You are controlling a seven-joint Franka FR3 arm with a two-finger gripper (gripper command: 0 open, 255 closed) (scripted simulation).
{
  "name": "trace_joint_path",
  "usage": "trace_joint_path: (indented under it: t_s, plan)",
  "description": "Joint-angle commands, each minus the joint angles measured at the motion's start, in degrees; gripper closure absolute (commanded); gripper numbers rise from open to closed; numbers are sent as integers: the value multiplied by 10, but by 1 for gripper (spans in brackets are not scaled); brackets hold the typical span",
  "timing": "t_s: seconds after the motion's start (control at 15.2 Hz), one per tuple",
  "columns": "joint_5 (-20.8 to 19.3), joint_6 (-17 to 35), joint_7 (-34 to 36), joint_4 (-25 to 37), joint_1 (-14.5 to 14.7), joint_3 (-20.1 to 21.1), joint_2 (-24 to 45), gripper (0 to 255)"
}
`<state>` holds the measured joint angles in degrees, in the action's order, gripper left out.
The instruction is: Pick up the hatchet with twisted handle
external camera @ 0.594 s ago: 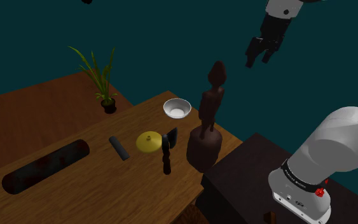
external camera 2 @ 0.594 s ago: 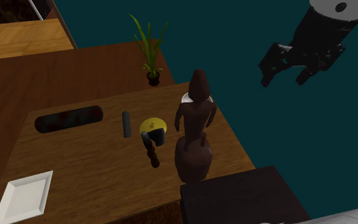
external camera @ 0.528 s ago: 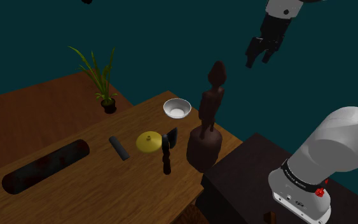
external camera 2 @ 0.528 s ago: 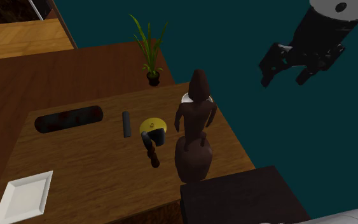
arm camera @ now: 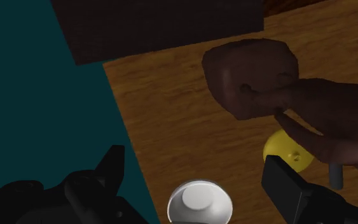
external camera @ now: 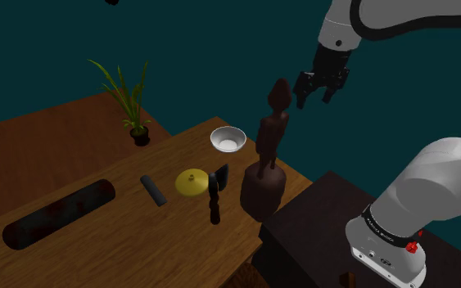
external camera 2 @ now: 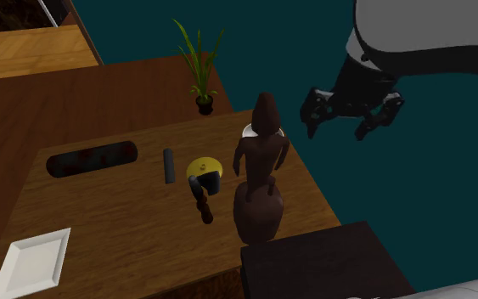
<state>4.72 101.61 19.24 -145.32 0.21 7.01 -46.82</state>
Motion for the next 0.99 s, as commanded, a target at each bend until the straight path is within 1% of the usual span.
trace_joint_path:
  t_s: [0.0, 0.26, 0.53, 0.73, 0.92]
  plan:
    - [23, 17, 45, -9, 15, 40, 0, 0]
    - [63, 55, 132, -15, 15, 112, 28, 0]
    - [89, 96, 224, -4, 13, 181, 78, 0]
    - [99, 129, 295, 14, 4, 234, 126, 0]
    - [96, 161, 369, 41, -13, 289, 184, 0]
